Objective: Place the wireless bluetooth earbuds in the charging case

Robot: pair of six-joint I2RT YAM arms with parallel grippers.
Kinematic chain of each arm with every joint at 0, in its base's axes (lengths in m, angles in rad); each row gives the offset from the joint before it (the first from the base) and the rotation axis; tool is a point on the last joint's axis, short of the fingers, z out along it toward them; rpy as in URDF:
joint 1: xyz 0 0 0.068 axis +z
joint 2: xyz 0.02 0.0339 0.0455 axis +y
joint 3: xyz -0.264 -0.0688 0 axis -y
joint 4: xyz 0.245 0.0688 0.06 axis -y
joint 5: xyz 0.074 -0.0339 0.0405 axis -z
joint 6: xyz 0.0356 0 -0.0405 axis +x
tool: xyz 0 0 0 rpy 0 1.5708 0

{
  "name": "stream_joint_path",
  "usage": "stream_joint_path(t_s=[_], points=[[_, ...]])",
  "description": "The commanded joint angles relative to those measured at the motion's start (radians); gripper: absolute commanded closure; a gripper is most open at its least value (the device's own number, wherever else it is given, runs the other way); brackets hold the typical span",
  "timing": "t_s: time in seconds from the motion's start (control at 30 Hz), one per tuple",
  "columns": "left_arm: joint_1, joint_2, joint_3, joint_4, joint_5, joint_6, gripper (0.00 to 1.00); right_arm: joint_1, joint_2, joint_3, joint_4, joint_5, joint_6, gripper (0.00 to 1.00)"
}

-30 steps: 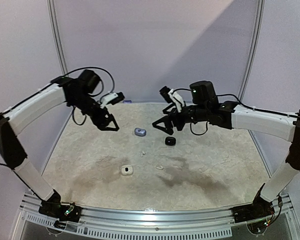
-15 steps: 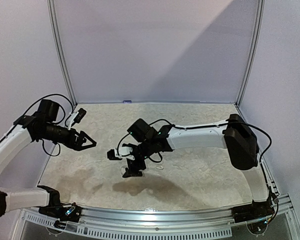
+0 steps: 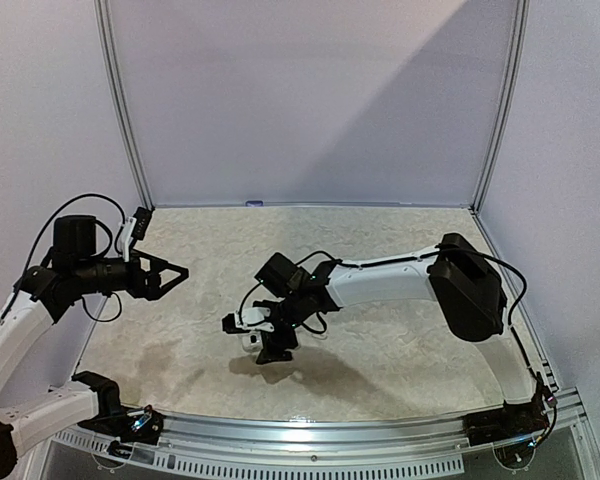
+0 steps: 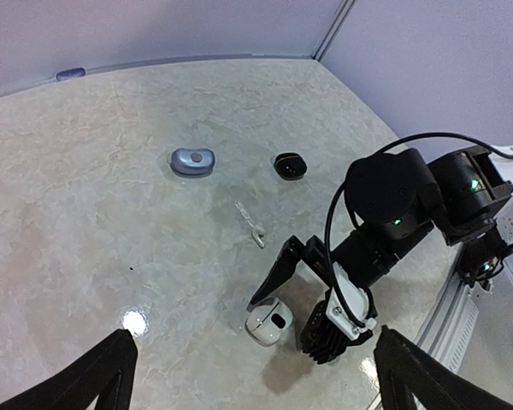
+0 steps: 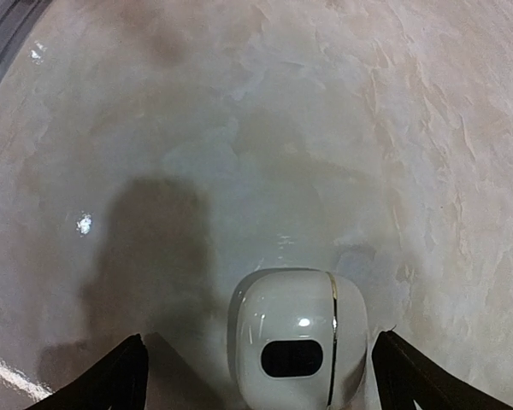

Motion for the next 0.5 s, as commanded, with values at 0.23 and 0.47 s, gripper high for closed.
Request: stream_joint_path(t_s=[0.23,0.47], points=[[0.002,0.002,-0.023,0.048,-0.025,-0.016,0.01,-0.016,0.081,0.053,-0.042,0.014,0.068,0.37],[0.002,0.011,-0.02,0.049,-0.035,-0.027,0.02,-0.016,0.074,0.049,-0.068,0.019,0.061,0.56]])
